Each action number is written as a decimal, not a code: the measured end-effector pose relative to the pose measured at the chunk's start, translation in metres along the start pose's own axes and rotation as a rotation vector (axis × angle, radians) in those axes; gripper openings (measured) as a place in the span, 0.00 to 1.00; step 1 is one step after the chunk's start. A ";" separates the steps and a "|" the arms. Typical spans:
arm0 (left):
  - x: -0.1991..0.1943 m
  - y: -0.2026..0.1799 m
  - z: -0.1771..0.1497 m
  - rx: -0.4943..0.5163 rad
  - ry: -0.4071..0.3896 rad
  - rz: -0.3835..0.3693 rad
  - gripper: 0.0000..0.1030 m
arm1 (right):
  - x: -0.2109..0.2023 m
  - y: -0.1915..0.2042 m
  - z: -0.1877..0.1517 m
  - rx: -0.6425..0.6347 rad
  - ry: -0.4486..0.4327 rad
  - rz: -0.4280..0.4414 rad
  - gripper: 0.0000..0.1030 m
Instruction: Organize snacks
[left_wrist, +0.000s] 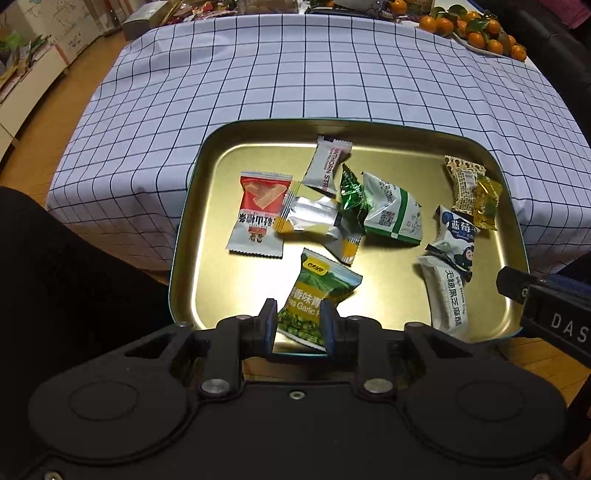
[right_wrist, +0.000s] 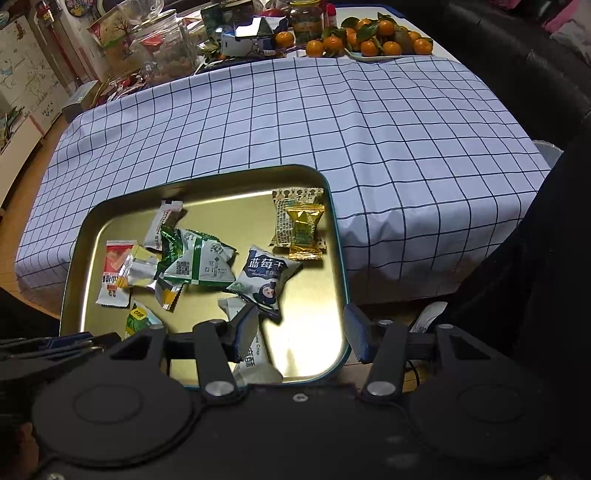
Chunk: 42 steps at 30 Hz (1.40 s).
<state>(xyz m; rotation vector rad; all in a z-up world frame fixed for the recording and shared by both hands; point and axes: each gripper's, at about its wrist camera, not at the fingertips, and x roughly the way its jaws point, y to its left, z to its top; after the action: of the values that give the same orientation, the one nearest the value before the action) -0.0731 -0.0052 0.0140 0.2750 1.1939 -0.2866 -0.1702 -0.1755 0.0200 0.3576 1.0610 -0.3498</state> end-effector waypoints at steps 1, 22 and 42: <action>0.001 0.001 0.000 -0.005 0.006 -0.001 0.35 | 0.000 0.001 0.000 -0.006 0.001 0.000 0.53; 0.006 0.003 0.001 -0.014 0.052 -0.023 0.35 | 0.006 0.006 0.000 -0.043 0.034 -0.007 0.53; 0.010 0.003 0.003 0.002 0.063 -0.021 0.35 | 0.012 0.008 0.002 -0.049 0.050 -0.009 0.53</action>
<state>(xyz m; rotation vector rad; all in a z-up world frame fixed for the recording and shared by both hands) -0.0661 -0.0046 0.0059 0.2757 1.2596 -0.2991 -0.1595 -0.1707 0.0115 0.3193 1.1185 -0.3235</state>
